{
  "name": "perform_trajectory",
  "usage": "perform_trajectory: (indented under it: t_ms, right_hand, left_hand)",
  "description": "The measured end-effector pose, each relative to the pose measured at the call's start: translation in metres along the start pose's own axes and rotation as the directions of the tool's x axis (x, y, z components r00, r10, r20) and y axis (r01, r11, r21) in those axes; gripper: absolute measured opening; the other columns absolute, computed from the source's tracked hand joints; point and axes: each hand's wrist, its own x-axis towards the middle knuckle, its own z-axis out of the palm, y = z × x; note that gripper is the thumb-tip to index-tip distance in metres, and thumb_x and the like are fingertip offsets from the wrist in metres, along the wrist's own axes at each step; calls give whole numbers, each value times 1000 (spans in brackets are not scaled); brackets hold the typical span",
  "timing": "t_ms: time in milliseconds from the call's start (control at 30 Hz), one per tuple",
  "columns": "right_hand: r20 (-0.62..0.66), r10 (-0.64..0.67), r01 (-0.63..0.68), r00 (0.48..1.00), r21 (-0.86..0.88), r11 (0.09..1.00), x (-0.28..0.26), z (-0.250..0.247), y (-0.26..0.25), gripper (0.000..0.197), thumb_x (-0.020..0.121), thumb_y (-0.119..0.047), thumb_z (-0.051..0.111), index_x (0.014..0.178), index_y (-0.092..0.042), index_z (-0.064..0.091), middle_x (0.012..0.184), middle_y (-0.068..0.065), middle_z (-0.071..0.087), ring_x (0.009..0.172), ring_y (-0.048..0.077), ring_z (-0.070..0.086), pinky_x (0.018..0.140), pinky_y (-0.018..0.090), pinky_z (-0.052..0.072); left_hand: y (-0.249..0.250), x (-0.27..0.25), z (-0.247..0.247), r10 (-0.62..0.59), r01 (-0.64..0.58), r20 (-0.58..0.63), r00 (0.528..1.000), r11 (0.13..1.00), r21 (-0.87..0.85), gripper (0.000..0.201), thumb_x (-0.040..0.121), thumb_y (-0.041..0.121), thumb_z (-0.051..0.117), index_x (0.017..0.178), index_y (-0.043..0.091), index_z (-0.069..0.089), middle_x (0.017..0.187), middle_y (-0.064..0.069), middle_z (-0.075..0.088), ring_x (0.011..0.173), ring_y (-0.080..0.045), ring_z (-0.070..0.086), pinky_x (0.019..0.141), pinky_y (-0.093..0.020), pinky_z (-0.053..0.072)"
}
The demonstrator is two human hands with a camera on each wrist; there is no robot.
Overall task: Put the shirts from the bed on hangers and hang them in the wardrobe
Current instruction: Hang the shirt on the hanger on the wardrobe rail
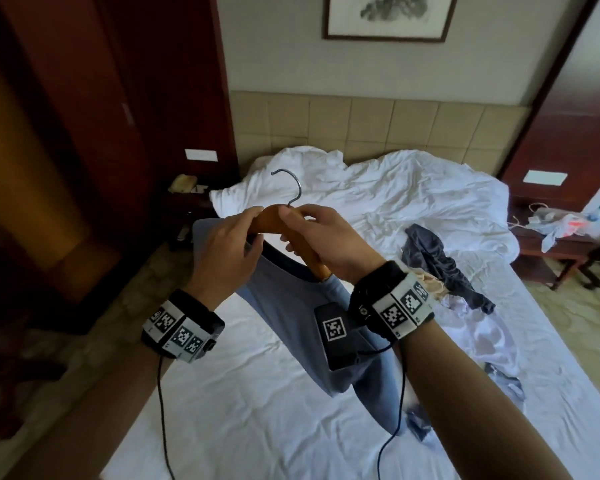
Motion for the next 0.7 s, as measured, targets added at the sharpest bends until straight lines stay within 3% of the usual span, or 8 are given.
perform_trajectory:
  t_ms: [133, 233, 300, 367, 467, 533, 600, 700]
  right_hand:
    - [65, -36, 33, 997, 44, 998, -29, 44, -32, 40, 103, -42, 66, 121, -6, 70, 104, 17, 78, 81, 18, 71, 87, 39, 60]
    - [138, -68, 55, 988, 97, 994, -46, 83, -49, 39, 101, -44, 68, 121, -10, 71, 103, 14, 79, 87, 20, 74, 83, 36, 60]
    - [168, -83, 50, 982, 190, 980, -56, 115, -59, 39, 102, -42, 68, 122, -8, 70, 106, 18, 78, 90, 24, 74, 83, 35, 58]
    - [177, -98, 44, 979, 290, 956, -67, 150, -69, 39, 105, -37, 65, 126, -4, 67, 108, 23, 76, 93, 27, 73, 88, 39, 60]
    - [207, -110, 31, 972, 351, 936, -85, 206, -87, 35, 107, -34, 61, 131, -9, 64, 115, 22, 75, 100, 29, 76, 97, 46, 60]
    - [273, -98, -11, 957, 371, 929, -96, 245, -100, 34, 105, -31, 64, 133, -12, 62, 117, 20, 75, 100, 30, 77, 93, 48, 62]
    - [375, -78, -68, 924, 361, 930, -109, 284, -114, 37, 103, -26, 69, 136, -12, 60, 119, 20, 73, 100, 32, 77, 89, 48, 63]
    - [477, -51, -112, 877, 306, 946, -128, 348, -130, 43, 96, -24, 76, 134, -11, 61, 123, 23, 70, 110, 38, 74, 96, 50, 62]
  left_hand:
    - [11, -41, -57, -183, 169, -94, 979, 975, -143, 51, 102, 20, 61, 150, 17, 45, 143, 6, 55, 132, -5, 46, 108, -16, 31]
    - [18, -78, -100, -178, 148, -237, 955, 979, -139, 53, 99, 19, 64, 147, 13, 43, 145, 6, 48, 137, -9, 41, 113, -16, 28]
    - [20, -105, -132, -210, 172, -293, 933, 974, -150, 48, 98, 19, 65, 141, 13, 45, 137, 7, 48, 128, -7, 45, 106, -9, 32]
    - [22, -132, -167, -263, 221, -273, 925, 959, -176, 37, 99, 21, 65, 132, 15, 49, 123, 3, 57, 110, -7, 57, 90, -12, 45]
    - [15, -172, -219, -392, 358, -104, 914, 900, -249, 24, 103, 29, 61, 124, 20, 54, 92, 4, 68, 82, -5, 66, 70, -19, 54]
    - [5, -196, -251, -410, 384, -11, 912, 863, -327, 22, 103, 34, 61, 118, 18, 59, 75, -1, 69, 69, -10, 67, 64, -28, 52]
    - [-5, -221, -278, -427, 406, 13, 904, 850, -337, 31, 100, 44, 61, 110, 14, 65, 73, -10, 70, 68, -21, 68, 61, -35, 51]
    - [-29, -262, -320, -479, 444, -53, 876, 845, -298, 41, 96, 52, 64, 95, 12, 69, 75, -19, 68, 66, -32, 64, 60, -47, 48]
